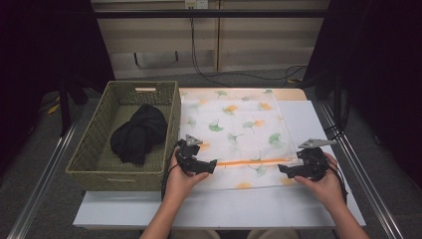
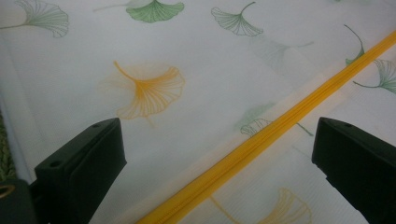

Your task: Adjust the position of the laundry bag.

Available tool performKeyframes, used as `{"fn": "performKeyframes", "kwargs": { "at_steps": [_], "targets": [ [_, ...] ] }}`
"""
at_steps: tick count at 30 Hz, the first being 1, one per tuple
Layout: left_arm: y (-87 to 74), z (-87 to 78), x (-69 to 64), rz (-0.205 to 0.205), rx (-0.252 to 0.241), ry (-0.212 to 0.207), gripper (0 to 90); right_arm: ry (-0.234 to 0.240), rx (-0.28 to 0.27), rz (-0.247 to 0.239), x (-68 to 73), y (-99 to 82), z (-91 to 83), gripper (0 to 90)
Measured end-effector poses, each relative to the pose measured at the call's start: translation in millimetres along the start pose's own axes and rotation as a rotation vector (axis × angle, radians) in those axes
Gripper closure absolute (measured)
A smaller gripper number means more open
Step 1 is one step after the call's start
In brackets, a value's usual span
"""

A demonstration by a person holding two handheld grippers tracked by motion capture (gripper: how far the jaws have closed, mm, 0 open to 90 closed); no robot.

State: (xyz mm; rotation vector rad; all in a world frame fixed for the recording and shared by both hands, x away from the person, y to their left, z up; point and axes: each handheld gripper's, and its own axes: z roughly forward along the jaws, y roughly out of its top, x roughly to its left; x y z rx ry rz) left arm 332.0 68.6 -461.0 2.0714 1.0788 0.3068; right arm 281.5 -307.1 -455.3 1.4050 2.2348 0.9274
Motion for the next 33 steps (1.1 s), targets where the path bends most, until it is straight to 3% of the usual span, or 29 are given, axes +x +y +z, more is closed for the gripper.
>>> {"fn": "performKeyframes", "kwargs": {
  "at_steps": [3, 11, 16, 21, 33],
  "targets": [
    [-0.4, 0.3, -0.6, 0.009, 0.005, -0.009, 2.7, -0.002, 0.003, 0.026, -1.3, 0.5, -1.2, 10.1],
    [1.3, -0.3, -0.3, -0.003, -0.003, -0.01, 2.7, -0.008, -0.007, 0.015, -6.4, 3.0, 1.1, 12.1],
    [3.0, -2.1, -0.5, -0.006, -0.008, -0.014, 2.7, -0.015, 0.015, 0.023, -3.9, 7.8, 3.6, 12.4],
    [5.1, -3.2, -1.0, 0.003, -0.015, -0.014, 2.7, -0.023, 0.028, 0.0, -6.2, 14.4, 10.1, 13.0],
    [5.4, -3.5, -3.5, 0.001, -0.025, -0.015, 3.0, -0.036, 0.025, 0.031, -19.6, 33.1, 22.8, 17.8]
  ]
}}
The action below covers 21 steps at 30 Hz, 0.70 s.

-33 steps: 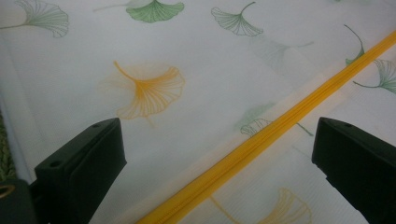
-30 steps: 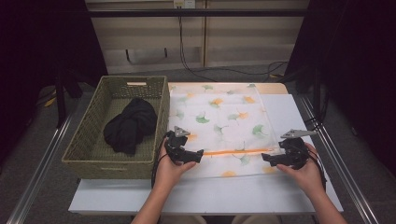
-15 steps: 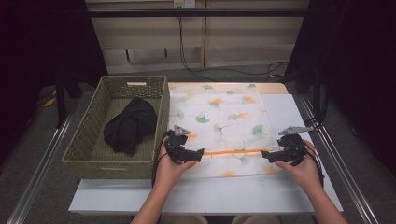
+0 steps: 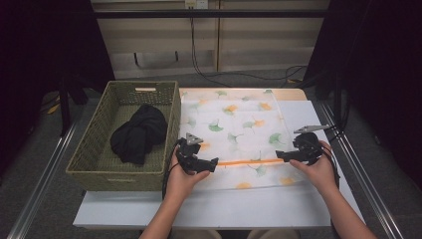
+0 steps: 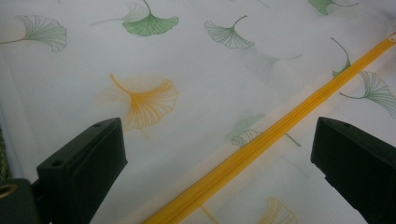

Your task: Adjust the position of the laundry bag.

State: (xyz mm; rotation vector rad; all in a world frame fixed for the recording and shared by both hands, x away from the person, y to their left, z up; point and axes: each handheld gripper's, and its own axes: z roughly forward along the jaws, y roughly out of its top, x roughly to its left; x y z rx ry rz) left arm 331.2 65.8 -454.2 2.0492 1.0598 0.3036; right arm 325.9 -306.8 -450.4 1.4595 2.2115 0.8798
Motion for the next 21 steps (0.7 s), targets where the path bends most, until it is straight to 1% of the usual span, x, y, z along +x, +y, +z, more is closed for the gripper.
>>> {"fn": "performKeyframes", "kwargs": {
  "at_steps": [2, 3, 6, 7, 8, 9, 10, 11, 12, 13, 14, 15, 16, 17, 18, 19, 20, 21],
  "targets": [
    [0.2, -0.1, 0.3, -0.001, -0.003, -0.001, 3.0, 0.003, 0.008, 0.015, -1.9, 1.2, 3.2, 18.6],
    [0.4, -0.6, 0.8, 0.003, 0.0, 0.0, 3.0, -0.006, 0.005, 0.021, -3.3, 1.8, 5.8, 18.8],
    [0.1, -0.1, 1.1, -0.005, -0.005, 0.006, 3.2, -0.009, 0.016, 0.041, -8.5, 3.4, 11.5, 20.5],
    [-0.2, 0.6, 0.8, -0.006, -0.008, 0.008, 3.2, -0.009, 0.011, 0.047, -10.0, 4.2, 13.4, 21.4],
    [-0.1, 0.4, 0.8, 0.001, 0.001, 0.007, 3.2, -0.008, 0.012, 0.043, -11.8, 5.1, 14.9, 22.2],
    [-0.1, 0.7, 0.7, 0.01, 0.004, 0.0, 3.3, -0.006, 0.013, 0.055, -12.5, 6.2, 16.4, 22.8],
    [-0.4, 1.7, -0.6, 0.001, 0.0, -0.001, 3.3, -0.01, 0.008, 0.06, -13.3, 7.2, 18.2, 23.3],
    [-0.3, 1.7, -0.8, 0.014, 0.009, -0.001, 3.3, -0.01, 0.01, 0.056, -15.0, 8.2, 19.9, 24.0],
    [-0.3, 2.5, -2.3, 0.008, 0.004, 0.002, 3.3, -0.015, 0.016, 0.057, -16.3, 9.4, 21.7, 25.0],
    [-0.3, 2.9, -3.1, 0.006, -0.004, 0.004, 3.3, -0.034, 0.01, 0.055, -19.1, 12.1, 25.5, 28.7],
    [0.1, 2.3, -3.3, 0.006, 0.001, 0.003, 3.3, -0.034, 0.01, 0.055, -19.1, 12.1, 25.5, 28.7],
    [0.4, 1.7, -3.0, 0.019, 0.003, -0.003, 3.3, -0.033, 0.009, 0.054, -20.4, 13.2, 26.3, 29.9],
    [0.3, 2.2, -3.9, 0.007, -0.006, -0.001, 3.3, -0.043, 0.006, 0.057, -22.9, 14.8, 27.8, 31.5],
    [0.2, 2.2, -4.1, 0.008, -0.006, 0.0, 3.4, -0.055, 0.005, 0.066, -26.0, 16.7, 29.3, 34.9],
    [0.1, 2.3, -4.1, 0.007, -0.006, -0.001, 3.4, -0.058, 0.009, 0.08, -27.8, 17.6, 30.2, 36.0],
    [0.2, 1.9, -3.5, 0.018, 0.004, 0.001, 3.4, -0.053, 0.008, 0.085, -30.1, 18.4, 31.3, 37.0],
    [0.2, 1.9, -3.4, 0.021, 0.005, 0.002, 3.4, -0.053, 0.008, 0.085, -30.1, 18.4, 31.3, 37.0],
    [0.1, 2.4, -4.3, 0.007, -0.005, 0.001, 3.4, -0.056, 0.006, 0.083, -32.3, 19.0, 32.4, 38.2]
  ]
}}
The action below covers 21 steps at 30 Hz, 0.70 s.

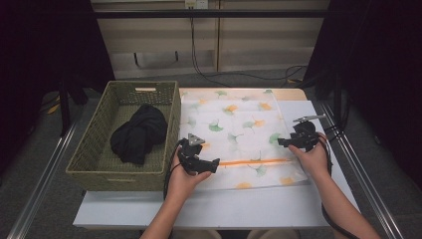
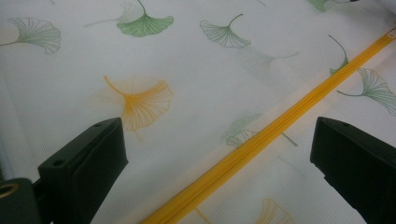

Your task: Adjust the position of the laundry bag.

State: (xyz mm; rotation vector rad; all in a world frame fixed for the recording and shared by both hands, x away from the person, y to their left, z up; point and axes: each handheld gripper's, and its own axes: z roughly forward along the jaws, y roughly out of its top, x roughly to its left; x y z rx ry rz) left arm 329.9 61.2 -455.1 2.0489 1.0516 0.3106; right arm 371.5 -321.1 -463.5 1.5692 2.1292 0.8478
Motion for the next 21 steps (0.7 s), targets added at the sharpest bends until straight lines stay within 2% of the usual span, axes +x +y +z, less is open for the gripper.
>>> {"fn": "performKeyframes", "kwargs": {
  "at_steps": [4, 9, 14, 17, 18, 21],
  "targets": [
    [0.2, -0.2, 0.5, 0.003, -0.002, -0.003, 3.6, -0.026, 0.002, 0.006, -4.4, 1.4, 4.1, 46.3],
    [1.2, -1.3, 1.8, 0.014, 0.004, -0.003, 3.7, -0.028, 0.001, 0.031, -9.9, 2.8, 9.0, 49.6],
    [1.2, -1.3, 1.7, 0.001, -0.005, -0.001, 3.8, -0.047, 0.008, 0.039, -13.9, 3.9, 8.2, 54.0],
    [1.0, -1.0, 0.7, -0.001, -0.005, 0.003, 3.9, -0.041, 0.018, 0.045, -15.6, 2.5, 9.4, 58.0],
    [1.1, -1.5, 1.6, 0.018, 0.006, 0.003, 3.9, -0.041, 0.018, 0.045, -15.6, 2.5, 9.4, 58.0],
    [1.0, -0.7, 0.3, 0.011, -0.004, 0.002, 3.8, -0.041, 0.022, 0.039, -16.8, 0.8, 10.5, 61.1]
  ]
}}
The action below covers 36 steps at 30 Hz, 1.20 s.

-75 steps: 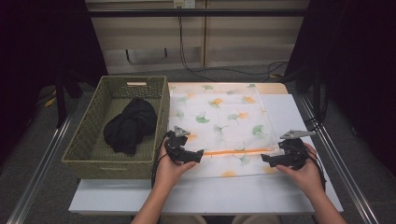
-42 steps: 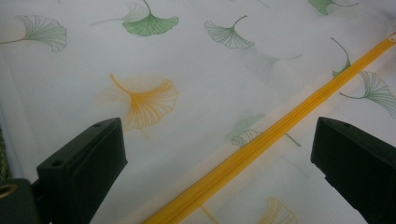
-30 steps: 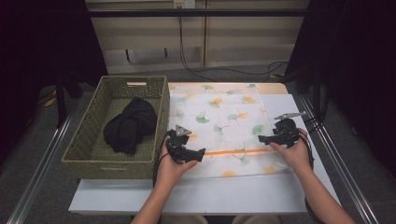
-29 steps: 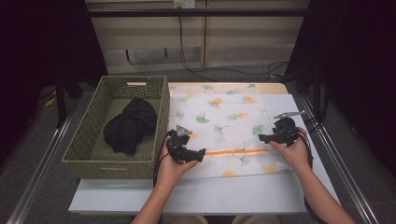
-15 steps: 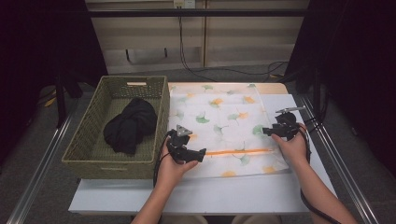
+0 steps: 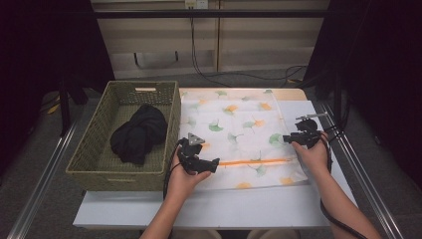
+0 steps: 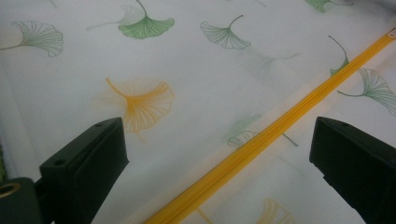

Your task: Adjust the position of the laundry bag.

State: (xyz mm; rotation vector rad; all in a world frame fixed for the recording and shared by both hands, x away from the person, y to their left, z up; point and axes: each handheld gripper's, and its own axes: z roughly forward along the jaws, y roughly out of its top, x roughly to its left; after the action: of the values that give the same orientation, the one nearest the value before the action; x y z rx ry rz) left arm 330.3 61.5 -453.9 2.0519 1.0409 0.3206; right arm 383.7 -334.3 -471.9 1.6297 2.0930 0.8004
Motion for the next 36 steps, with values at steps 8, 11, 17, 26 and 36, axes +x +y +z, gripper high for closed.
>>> {"fn": "performKeyframes", "kwargs": {
  "at_steps": [8, 11, 17, 26, 36],
  "targets": [
    [0.8, -2.2, 1.5, -0.007, 0.001, -0.003, 3.9, -0.01, 0.008, 0.018, 0.4, -4.2, 1.8, 68.2],
    [0.5, -1.7, 0.9, -0.008, 0.004, -0.004, 3.9, -0.02, 0.017, 0.022, 1.7, -3.6, 1.3, 74.9],
    [-0.3, -0.9, 1.2, -0.014, -0.002, -0.003, 3.8, -0.003, 0.029, 0.023, 3.4, -2.6, 1.1, 86.5],
    [0.1, -2.8, 1.2, -0.014, -0.006, 0.006, 3.9, 0.007, 0.03, 0.037, 2.5, -2.0, 1.0, 89.4],
    [0.4, -2.9, 0.8, -0.011, -0.004, 0.008, 3.9, 0.001, 0.021, 0.058, 2.2, -2.6, 1.4, 89.8]
  ]
}}
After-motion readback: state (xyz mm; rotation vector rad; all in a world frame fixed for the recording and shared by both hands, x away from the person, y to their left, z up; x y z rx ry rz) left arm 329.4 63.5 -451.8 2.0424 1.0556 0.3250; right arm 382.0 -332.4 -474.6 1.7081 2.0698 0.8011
